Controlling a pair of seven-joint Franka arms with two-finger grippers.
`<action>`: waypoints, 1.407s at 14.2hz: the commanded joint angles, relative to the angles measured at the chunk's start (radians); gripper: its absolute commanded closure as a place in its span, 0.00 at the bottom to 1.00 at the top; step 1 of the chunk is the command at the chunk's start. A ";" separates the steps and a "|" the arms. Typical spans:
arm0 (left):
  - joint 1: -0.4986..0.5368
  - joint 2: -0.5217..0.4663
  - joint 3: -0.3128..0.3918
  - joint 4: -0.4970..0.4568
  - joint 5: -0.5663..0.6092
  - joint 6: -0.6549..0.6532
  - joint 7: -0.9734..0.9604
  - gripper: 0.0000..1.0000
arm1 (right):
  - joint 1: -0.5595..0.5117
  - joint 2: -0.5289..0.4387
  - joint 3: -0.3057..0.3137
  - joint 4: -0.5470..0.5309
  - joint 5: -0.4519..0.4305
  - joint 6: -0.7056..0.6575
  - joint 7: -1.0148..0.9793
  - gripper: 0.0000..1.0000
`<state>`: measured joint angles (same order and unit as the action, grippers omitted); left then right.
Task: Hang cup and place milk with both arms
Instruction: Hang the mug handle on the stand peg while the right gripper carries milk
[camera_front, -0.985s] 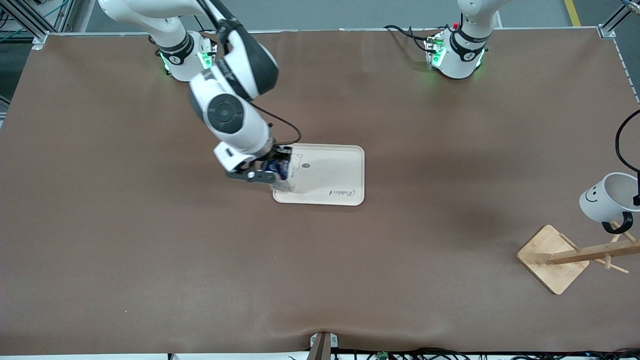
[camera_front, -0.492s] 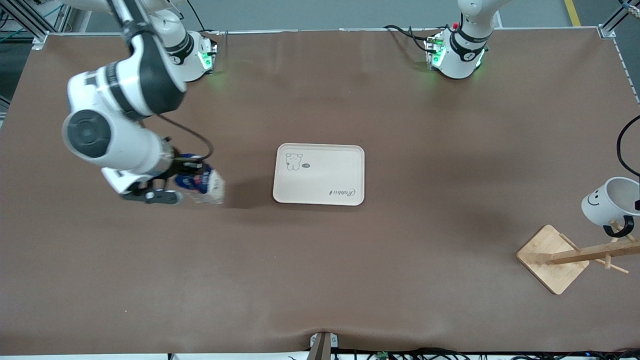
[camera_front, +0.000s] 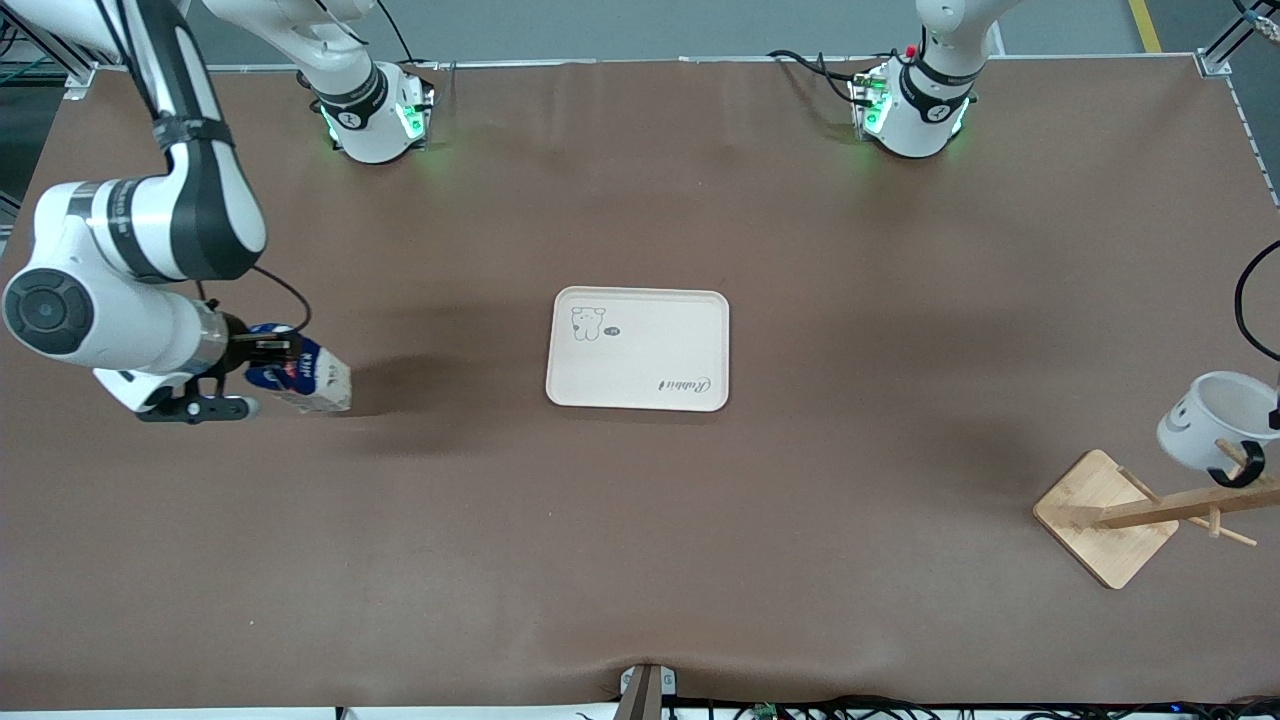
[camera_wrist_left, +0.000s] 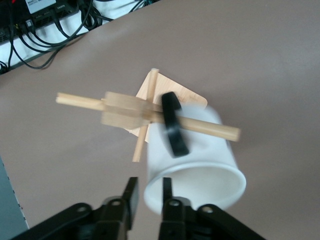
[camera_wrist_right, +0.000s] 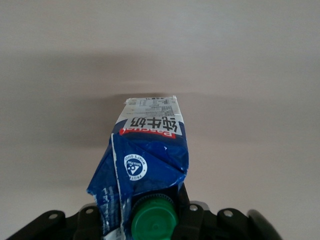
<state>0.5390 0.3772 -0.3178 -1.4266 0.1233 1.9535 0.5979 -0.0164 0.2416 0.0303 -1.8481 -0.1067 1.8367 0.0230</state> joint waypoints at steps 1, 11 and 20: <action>0.002 0.011 -0.006 0.021 -0.008 0.007 0.003 0.00 | -0.075 -0.041 0.022 -0.103 -0.053 0.068 -0.020 1.00; -0.013 -0.067 -0.105 0.011 -0.010 -0.161 -0.372 0.00 | -0.100 -0.042 0.023 -0.230 -0.077 0.168 -0.009 1.00; -0.013 -0.136 -0.244 0.014 -0.002 -0.306 -0.693 0.00 | -0.108 -0.039 0.025 -0.218 -0.070 0.159 -0.011 0.00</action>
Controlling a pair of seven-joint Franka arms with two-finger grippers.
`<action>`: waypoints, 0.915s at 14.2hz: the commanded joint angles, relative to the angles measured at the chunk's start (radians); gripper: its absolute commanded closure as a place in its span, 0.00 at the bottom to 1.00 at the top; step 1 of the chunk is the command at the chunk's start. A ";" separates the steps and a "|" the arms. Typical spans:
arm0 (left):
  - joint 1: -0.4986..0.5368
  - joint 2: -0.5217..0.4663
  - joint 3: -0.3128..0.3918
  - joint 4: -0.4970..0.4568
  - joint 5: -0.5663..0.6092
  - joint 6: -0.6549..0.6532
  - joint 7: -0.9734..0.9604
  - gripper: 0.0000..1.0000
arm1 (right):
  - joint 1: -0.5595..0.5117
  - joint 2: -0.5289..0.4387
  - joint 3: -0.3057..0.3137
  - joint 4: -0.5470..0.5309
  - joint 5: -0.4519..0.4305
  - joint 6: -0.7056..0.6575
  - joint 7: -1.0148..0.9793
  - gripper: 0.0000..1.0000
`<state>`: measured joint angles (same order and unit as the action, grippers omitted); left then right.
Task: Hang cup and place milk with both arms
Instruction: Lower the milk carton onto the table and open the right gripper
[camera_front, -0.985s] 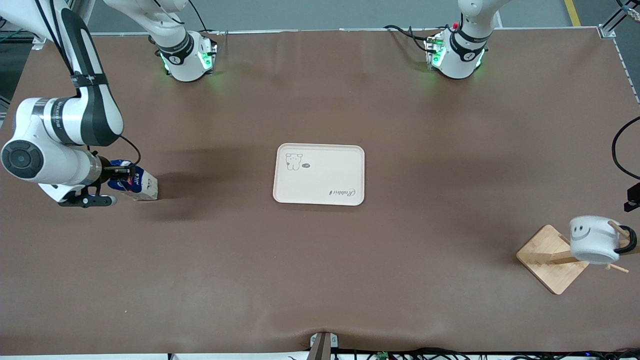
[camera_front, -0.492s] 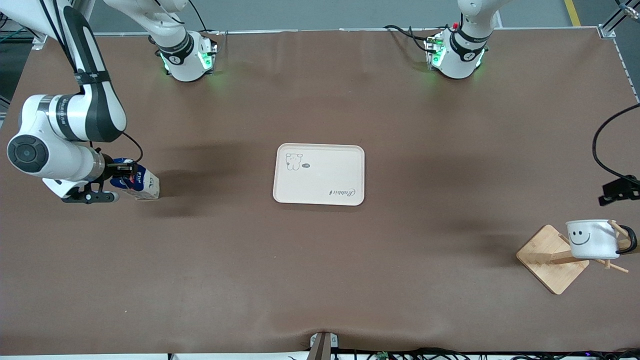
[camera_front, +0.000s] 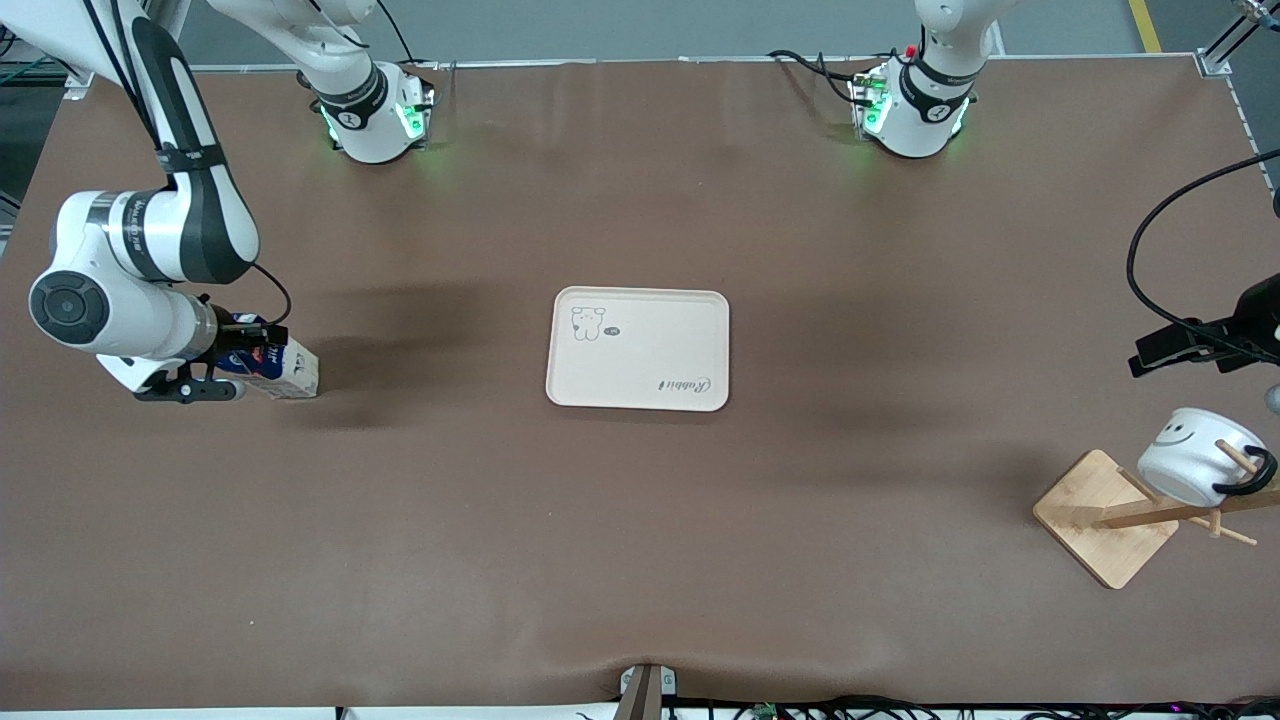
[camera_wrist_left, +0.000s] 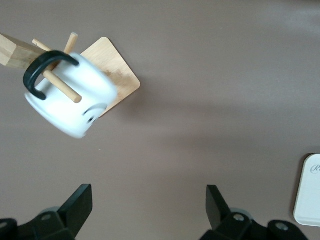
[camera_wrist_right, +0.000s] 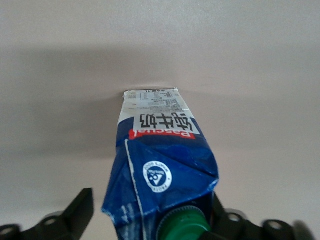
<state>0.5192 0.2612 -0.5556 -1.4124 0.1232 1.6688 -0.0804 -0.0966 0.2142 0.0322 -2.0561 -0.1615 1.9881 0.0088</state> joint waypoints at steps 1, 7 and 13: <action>0.007 -0.030 -0.015 0.000 -0.002 -0.035 -0.036 0.00 | -0.028 -0.012 0.023 0.000 -0.015 0.002 -0.004 0.00; 0.007 -0.031 -0.027 0.003 0.001 -0.057 -0.059 0.00 | -0.012 0.020 0.031 0.276 -0.010 -0.212 -0.136 0.00; 0.008 -0.072 -0.049 0.006 0.003 -0.103 -0.056 0.00 | 0.055 0.068 0.029 0.693 0.095 -0.353 -0.133 0.00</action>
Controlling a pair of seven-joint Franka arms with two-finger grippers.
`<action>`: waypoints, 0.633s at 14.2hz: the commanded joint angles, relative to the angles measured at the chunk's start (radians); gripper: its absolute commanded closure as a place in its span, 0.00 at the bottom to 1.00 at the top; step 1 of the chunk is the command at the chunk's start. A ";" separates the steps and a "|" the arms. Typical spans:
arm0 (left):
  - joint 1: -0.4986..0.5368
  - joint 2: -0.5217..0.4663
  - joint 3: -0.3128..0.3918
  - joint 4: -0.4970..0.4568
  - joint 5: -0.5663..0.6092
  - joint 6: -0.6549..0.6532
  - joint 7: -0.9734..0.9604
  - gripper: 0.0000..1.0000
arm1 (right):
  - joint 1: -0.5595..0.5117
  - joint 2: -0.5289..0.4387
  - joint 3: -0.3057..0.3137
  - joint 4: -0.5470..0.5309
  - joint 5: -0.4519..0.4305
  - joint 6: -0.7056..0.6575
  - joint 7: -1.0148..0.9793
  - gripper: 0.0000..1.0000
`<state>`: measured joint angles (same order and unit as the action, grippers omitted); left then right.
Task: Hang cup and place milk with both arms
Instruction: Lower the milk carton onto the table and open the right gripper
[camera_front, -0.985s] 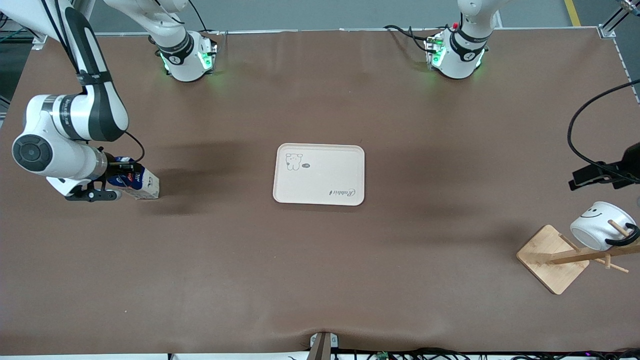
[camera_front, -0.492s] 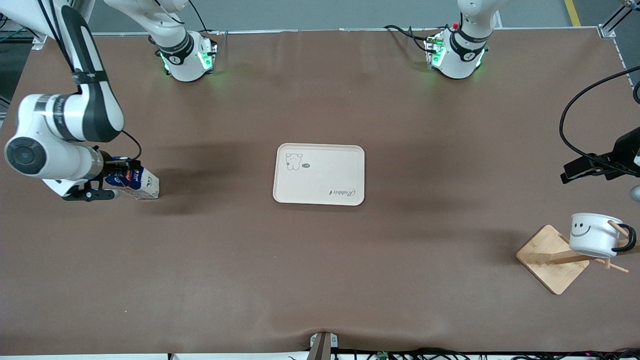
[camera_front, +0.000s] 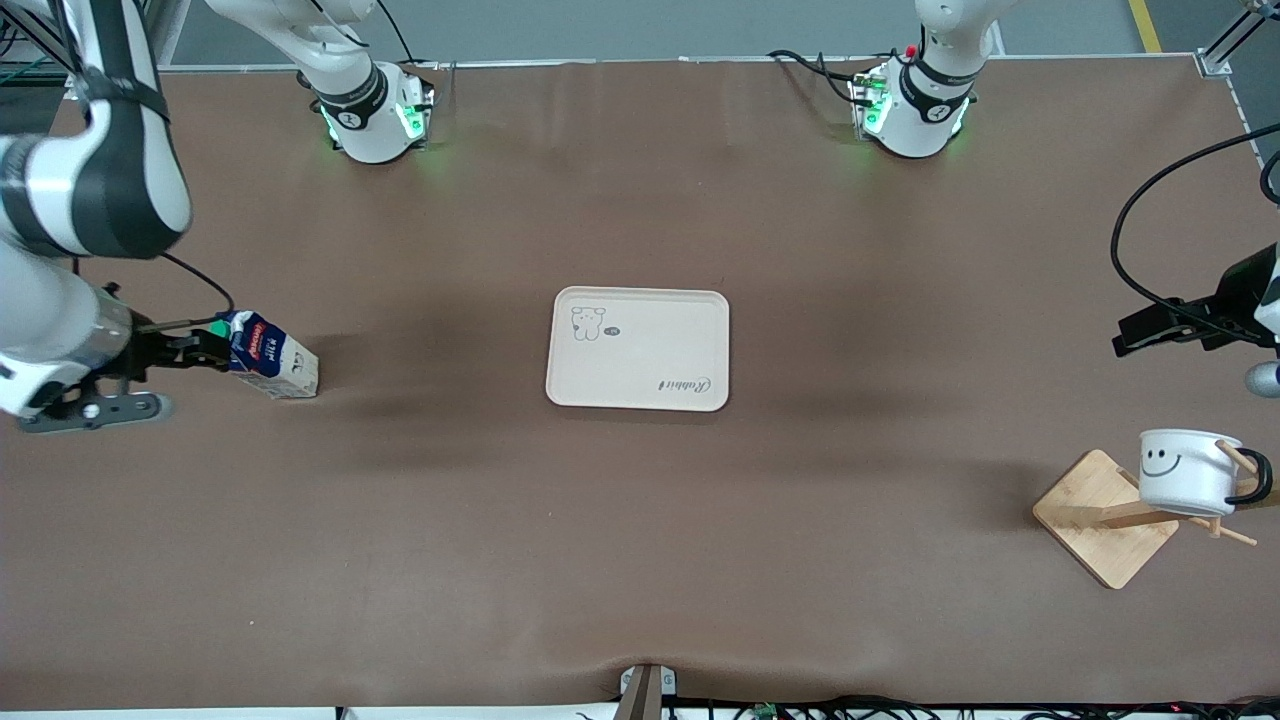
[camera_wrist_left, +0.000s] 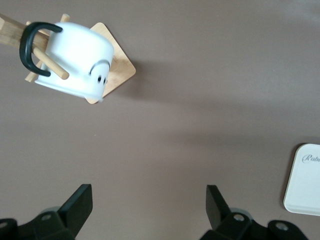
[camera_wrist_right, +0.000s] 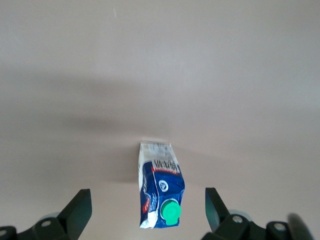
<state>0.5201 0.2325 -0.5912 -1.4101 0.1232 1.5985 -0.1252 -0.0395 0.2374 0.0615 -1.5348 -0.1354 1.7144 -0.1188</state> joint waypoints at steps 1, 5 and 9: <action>-0.006 -0.071 -0.006 -0.001 0.003 -0.032 -0.013 0.00 | 0.004 0.036 0.000 0.198 0.101 -0.122 -0.002 0.00; -0.236 -0.130 0.245 -0.003 -0.014 -0.078 0.002 0.00 | 0.007 -0.125 0.004 0.177 0.123 -0.301 0.010 0.00; -0.412 -0.195 0.442 -0.033 -0.088 -0.150 0.004 0.00 | -0.005 -0.274 -0.005 0.023 0.166 -0.320 0.010 0.00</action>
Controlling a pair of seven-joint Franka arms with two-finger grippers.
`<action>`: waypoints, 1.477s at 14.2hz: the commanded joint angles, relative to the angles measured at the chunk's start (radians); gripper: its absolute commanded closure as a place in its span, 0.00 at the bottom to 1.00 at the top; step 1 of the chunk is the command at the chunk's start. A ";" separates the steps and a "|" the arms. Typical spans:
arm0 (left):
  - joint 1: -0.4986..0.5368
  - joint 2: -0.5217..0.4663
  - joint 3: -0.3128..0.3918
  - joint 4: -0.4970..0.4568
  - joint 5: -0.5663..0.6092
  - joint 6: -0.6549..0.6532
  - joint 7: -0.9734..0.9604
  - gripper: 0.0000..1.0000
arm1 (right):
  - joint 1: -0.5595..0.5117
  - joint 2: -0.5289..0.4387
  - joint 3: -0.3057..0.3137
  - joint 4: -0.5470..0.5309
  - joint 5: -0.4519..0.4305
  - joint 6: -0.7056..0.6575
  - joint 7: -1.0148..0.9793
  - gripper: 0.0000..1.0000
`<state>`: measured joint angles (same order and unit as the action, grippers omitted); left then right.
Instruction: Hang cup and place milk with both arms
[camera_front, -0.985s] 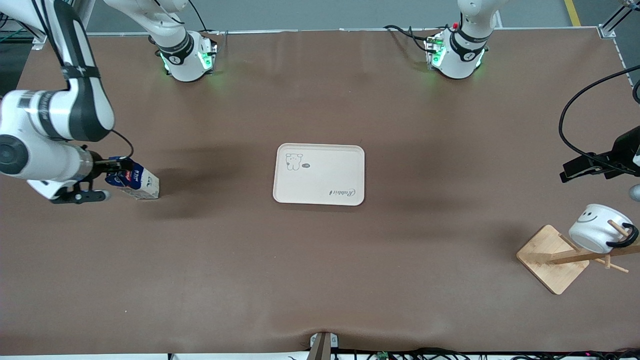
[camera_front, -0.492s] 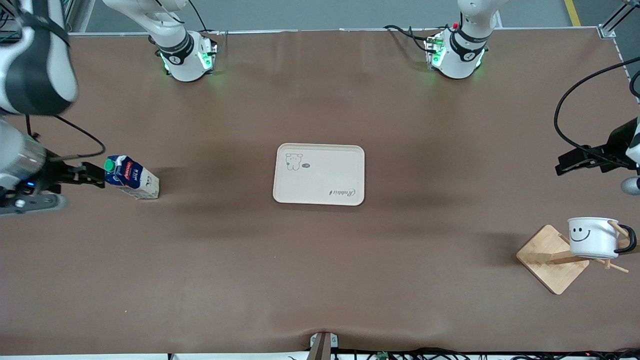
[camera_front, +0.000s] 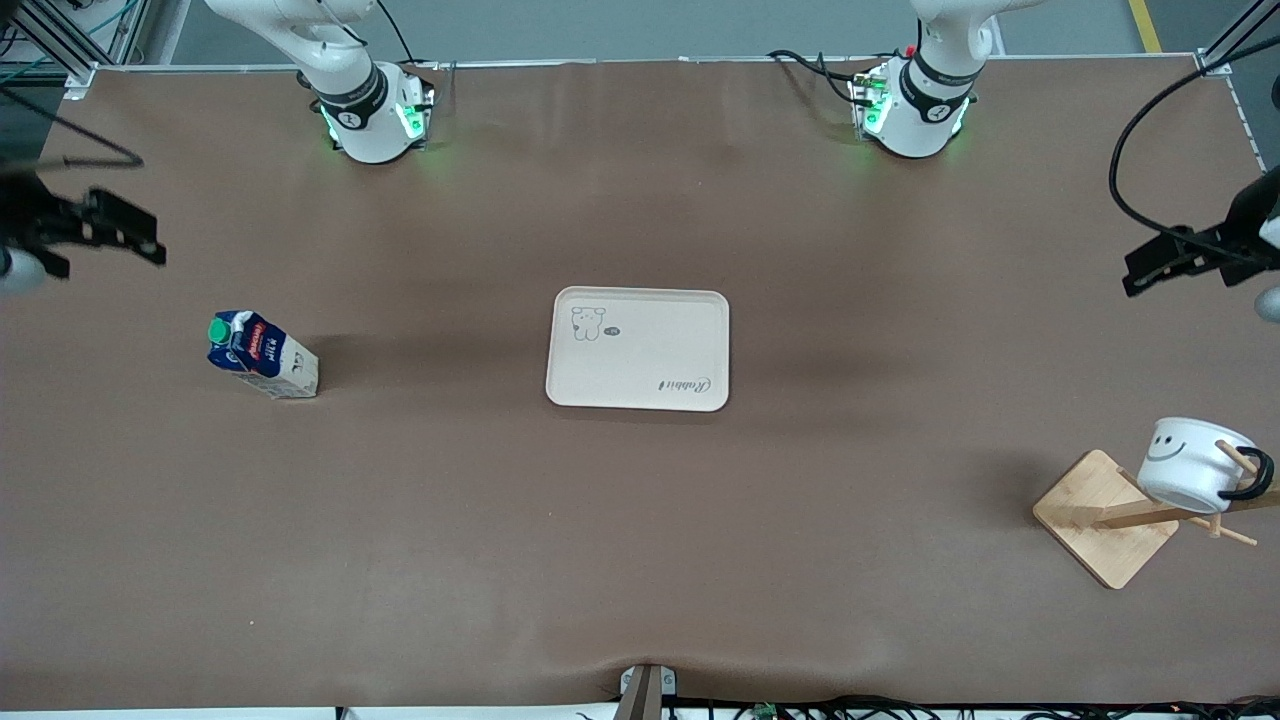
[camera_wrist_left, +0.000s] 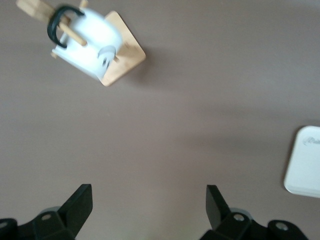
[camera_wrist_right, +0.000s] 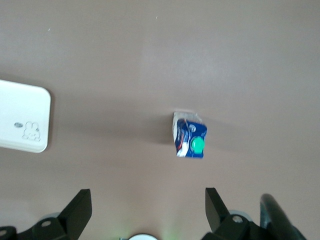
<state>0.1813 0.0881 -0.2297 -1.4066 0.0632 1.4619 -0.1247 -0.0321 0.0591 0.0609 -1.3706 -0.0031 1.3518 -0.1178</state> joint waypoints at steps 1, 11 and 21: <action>-0.088 -0.071 0.095 -0.064 -0.028 -0.012 0.004 0.00 | -0.006 -0.128 -0.003 -0.180 0.035 0.050 0.009 0.00; -0.140 -0.206 0.112 -0.229 -0.025 0.023 -0.009 0.00 | -0.006 -0.127 -0.001 -0.196 0.005 0.044 0.046 0.00; -0.138 -0.220 0.118 -0.215 -0.095 0.017 0.010 0.00 | -0.023 -0.124 -0.006 -0.199 0.008 0.041 0.006 0.00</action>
<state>0.0495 -0.1131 -0.1275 -1.6047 -0.0017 1.4657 -0.1295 -0.0421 -0.0503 0.0482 -1.5565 0.0105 1.3919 -0.0937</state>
